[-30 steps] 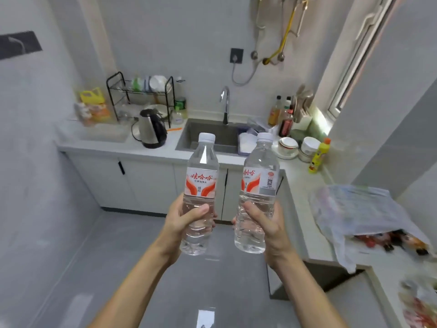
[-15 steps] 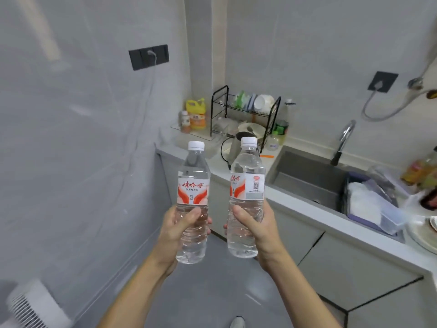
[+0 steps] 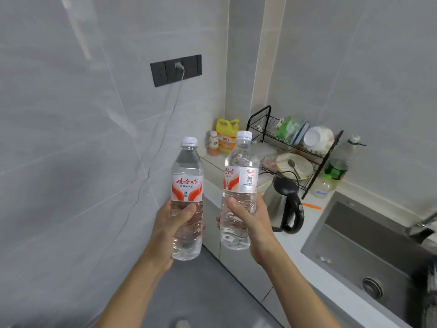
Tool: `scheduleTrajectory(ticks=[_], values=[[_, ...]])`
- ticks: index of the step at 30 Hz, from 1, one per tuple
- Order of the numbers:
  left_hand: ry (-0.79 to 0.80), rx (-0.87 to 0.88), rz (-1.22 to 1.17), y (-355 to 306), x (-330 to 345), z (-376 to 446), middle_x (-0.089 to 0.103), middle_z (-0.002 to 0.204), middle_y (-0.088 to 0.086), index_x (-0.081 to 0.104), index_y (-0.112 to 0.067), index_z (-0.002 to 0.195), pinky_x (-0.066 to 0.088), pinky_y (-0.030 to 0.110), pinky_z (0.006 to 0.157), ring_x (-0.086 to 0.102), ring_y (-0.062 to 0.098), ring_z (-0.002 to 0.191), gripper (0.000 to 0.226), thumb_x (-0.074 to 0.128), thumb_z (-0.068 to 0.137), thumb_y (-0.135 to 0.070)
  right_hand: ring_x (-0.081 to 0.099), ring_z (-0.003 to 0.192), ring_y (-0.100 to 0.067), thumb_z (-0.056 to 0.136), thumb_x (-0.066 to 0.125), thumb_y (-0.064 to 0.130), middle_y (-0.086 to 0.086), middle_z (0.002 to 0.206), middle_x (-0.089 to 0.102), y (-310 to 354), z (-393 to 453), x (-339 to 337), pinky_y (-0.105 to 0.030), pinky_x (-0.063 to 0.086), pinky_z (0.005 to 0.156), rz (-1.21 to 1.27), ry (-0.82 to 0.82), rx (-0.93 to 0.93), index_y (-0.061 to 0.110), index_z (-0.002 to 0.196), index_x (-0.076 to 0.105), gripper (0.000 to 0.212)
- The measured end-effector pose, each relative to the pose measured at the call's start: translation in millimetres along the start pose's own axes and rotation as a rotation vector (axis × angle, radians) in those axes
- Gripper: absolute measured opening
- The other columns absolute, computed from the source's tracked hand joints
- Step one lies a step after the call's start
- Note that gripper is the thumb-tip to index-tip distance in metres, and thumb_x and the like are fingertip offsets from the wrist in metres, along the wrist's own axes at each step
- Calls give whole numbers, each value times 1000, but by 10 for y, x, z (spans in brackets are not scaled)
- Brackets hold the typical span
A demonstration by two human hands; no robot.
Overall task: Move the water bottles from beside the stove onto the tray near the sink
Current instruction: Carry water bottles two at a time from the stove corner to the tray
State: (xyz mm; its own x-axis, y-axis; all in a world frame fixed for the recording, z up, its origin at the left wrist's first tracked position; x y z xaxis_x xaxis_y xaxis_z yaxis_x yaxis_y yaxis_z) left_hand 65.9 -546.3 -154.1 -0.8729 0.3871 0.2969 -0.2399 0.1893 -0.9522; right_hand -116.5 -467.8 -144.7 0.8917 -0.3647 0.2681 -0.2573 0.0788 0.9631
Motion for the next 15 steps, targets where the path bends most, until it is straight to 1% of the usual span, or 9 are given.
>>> scheduleTrajectory(ticks=[1, 3, 5, 6, 9, 10, 12, 13, 15], values=[[8, -10, 7, 30, -12, 215, 72, 89, 20, 71, -13, 111, 60, 43, 69, 72, 38, 76, 59, 88, 65, -46, 76, 85, -38, 83, 82, 33, -14, 99, 73, -20, 202, -15, -48, 64, 78, -5, -12, 10, 28, 114, 69, 34], [30, -28, 30, 88, -23, 656, 73, 94, 20, 69, -14, 116, 60, 46, 73, 74, 41, 81, 78, 95, 57, -57, 77, 85, -37, 82, 83, 38, -20, 104, 73, -65, 616, -57, -47, 65, 77, -13, -45, 18, 25, 121, 67, 45], [35, -43, 59, 140, -49, 1145, 75, 103, 18, 66, -18, 125, 60, 51, 79, 75, 43, 91, 96, 96, 48, -67, 78, 89, -36, 79, 84, 45, -17, 110, 76, -98, 1046, -97, -48, 65, 80, -34, -87, 26, 24, 129, 64, 58], [52, -44, 78, 165, -61, 1420, 75, 106, 17, 64, -19, 128, 60, 53, 82, 74, 44, 96, 100, 96, 47, -68, 78, 91, -36, 79, 83, 46, -14, 112, 77, -114, 1280, -122, -49, 65, 82, -53, -112, 23, 26, 131, 63, 59], [119, -65, 139, 175, -46, 2199, 74, 113, 15, 59, -23, 136, 59, 56, 88, 74, 45, 103, 104, 94, 51, -69, 78, 100, -32, 78, 82, 57, -7, 119, 77, -150, 1919, -193, -61, 58, 97, -124, -193, 31, 33, 136, 60, 66], [137, -72, 146, 170, -33, 2429, 74, 114, 14, 58, -24, 137, 59, 56, 89, 74, 45, 103, 103, 94, 51, -69, 78, 103, -32, 77, 82, 60, -6, 120, 77, -146, 2112, -218, -63, 57, 100, -126, -220, 32, 34, 136, 61, 68], [153, -85, 155, 152, 8, 2851, 75, 114, 13, 61, -27, 134, 59, 57, 91, 74, 44, 106, 96, 93, 54, -69, 76, 108, -34, 78, 82, 61, -7, 120, 77, -111, 2464, -284, -63, 57, 100, -112, -264, 12, 37, 132, 64, 62], [157, -85, 169, 134, 39, 3041, 76, 114, 10, 63, -30, 132, 60, 55, 91, 74, 40, 107, 90, 92, 56, -68, 75, 109, -35, 80, 82, 59, -8, 120, 77, -99, 2616, -321, -61, 58, 100, -111, -285, 4, 38, 130, 66, 57], [166, -69, 224, 119, 129, 3390, 78, 112, 0, 65, -34, 127, 61, 42, 89, 76, 25, 105, 83, 91, 56, -68, 75, 107, -38, 85, 81, 51, -9, 118, 77, -119, 2895, -432, -56, 62, 95, -110, -325, -6, 35, 129, 66, 49]])
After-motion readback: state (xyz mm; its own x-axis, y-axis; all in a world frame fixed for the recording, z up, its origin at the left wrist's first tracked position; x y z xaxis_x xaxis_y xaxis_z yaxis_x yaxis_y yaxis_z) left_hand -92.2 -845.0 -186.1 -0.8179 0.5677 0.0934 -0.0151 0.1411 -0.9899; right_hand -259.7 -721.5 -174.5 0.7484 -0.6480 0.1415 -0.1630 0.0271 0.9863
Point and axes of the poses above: each hand's wrist, its own z-axis towards the middle knuckle, its own x-axis out of the palm, y = z × x, the point moved 3 cm from there along z, towards the middle knuckle
